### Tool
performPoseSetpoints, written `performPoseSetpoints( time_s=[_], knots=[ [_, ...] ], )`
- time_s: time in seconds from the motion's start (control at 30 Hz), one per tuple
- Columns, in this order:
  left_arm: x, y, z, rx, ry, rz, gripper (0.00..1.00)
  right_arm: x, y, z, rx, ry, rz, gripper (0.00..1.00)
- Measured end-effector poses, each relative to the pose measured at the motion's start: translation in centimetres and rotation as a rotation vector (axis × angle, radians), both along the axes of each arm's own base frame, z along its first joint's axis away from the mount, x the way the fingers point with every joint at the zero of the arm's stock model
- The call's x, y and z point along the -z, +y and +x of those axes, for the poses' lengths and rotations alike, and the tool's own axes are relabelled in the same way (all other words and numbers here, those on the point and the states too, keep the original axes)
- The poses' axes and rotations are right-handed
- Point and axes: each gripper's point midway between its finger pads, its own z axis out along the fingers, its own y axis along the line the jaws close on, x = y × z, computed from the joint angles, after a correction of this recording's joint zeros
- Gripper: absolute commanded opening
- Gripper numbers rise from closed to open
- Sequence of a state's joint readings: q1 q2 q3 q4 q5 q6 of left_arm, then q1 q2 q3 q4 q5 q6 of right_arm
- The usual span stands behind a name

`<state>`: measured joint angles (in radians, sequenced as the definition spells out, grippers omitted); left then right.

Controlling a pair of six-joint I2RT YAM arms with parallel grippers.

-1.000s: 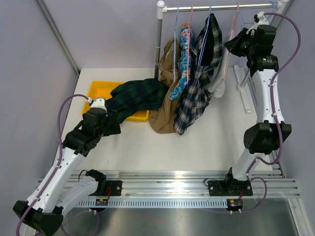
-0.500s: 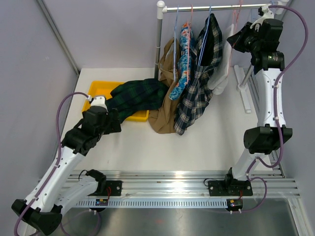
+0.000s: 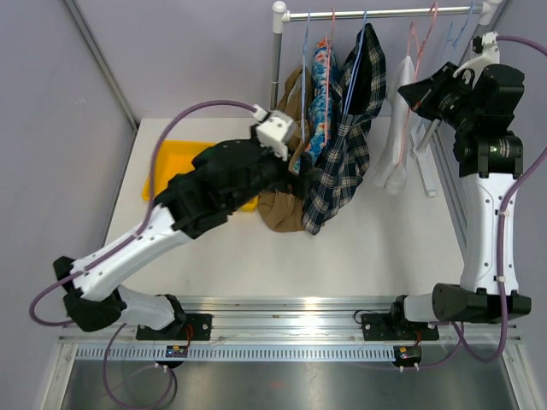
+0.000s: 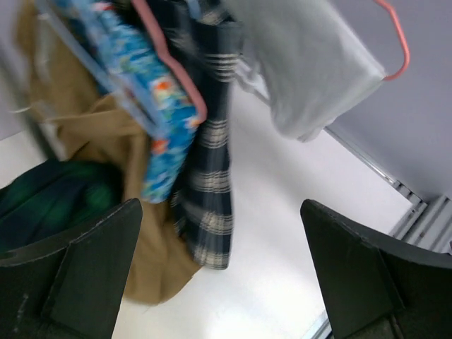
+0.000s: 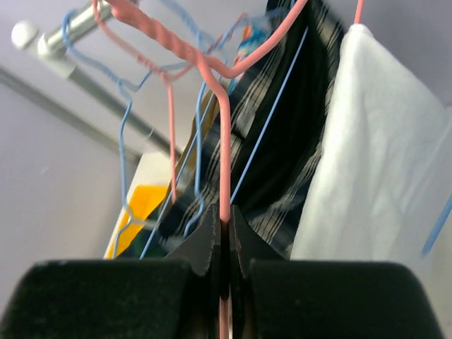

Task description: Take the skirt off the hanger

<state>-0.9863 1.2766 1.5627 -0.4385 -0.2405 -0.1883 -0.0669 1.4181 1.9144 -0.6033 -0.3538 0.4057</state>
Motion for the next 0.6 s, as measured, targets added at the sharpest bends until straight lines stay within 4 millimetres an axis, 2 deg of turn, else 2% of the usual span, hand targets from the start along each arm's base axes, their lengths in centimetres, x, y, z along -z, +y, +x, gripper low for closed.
performPoseSetpoints(
  time_s=[0.13, 0.23, 0.37, 0.6],
  knots=[
    [3.4, -7.4, -0.3, 0.157, 0.008, 0.027, 0.99, 1.8, 1.9, -3.0, -0.086, 0.053, 0.084, 0.0],
    [6.3, -11.6, -1.3, 0.249, 0.025, 0.054, 0.99, 2.9, 2.8, -4.7, -0.12, 0.091, 0.115, 0.0],
    [8.0, -14.7, -2.8, 0.328, 0.032, 0.051, 0.99, 3.0, 3.4, -6.8, -0.134, 0.098, 0.139, 0.0],
    [6.6, -15.8, -3.2, 0.35, -0.003, -0.005, 0.95, 1.0, 4.3, -10.0, -0.174, 0.049, 0.175, 0.0]
  ],
)
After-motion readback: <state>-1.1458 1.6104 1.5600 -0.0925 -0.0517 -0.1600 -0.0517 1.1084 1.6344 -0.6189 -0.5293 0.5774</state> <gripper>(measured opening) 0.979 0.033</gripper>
